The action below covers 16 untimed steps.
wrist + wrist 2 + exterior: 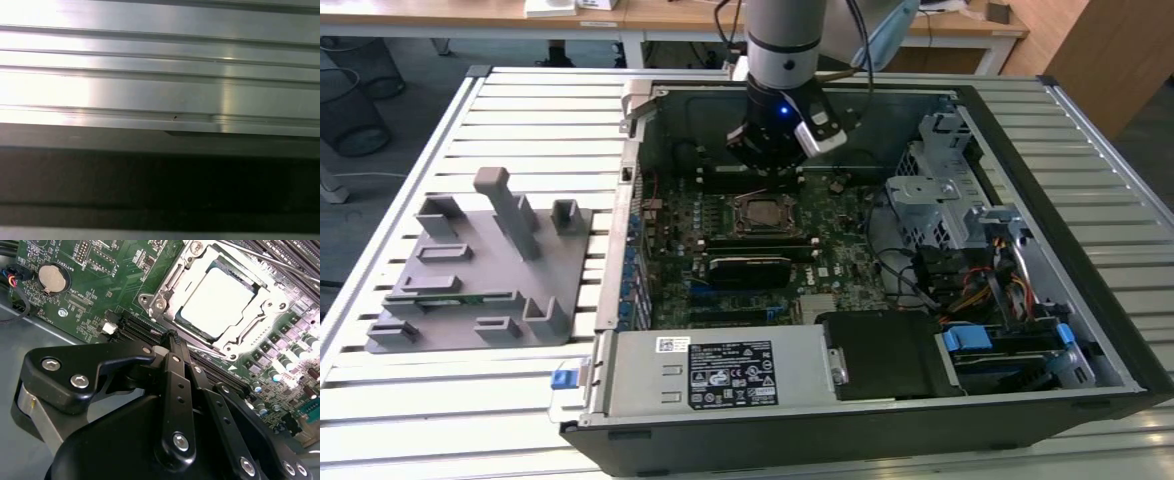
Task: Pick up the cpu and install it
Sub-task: 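Install the first cpu locking lever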
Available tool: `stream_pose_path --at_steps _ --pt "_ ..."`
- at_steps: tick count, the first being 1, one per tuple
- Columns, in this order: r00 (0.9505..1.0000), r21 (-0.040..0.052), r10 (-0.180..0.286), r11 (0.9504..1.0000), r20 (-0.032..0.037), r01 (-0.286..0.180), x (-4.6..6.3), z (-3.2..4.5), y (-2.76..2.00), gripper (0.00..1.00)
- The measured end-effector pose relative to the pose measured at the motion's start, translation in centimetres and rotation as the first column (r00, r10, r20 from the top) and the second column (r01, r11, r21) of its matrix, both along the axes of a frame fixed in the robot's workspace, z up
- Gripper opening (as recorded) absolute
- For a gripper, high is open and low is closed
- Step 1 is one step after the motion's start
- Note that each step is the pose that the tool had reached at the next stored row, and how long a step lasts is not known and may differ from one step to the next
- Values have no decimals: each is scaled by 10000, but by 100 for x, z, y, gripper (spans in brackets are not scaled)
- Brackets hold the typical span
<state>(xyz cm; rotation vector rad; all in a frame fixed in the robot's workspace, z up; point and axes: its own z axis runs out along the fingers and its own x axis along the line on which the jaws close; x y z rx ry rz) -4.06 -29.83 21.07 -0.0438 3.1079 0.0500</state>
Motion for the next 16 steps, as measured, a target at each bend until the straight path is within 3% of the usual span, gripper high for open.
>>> stream_pose_path --at_steps 16 --pt "10000 -1 -1 10000 -1 1 14 -108 0 11"
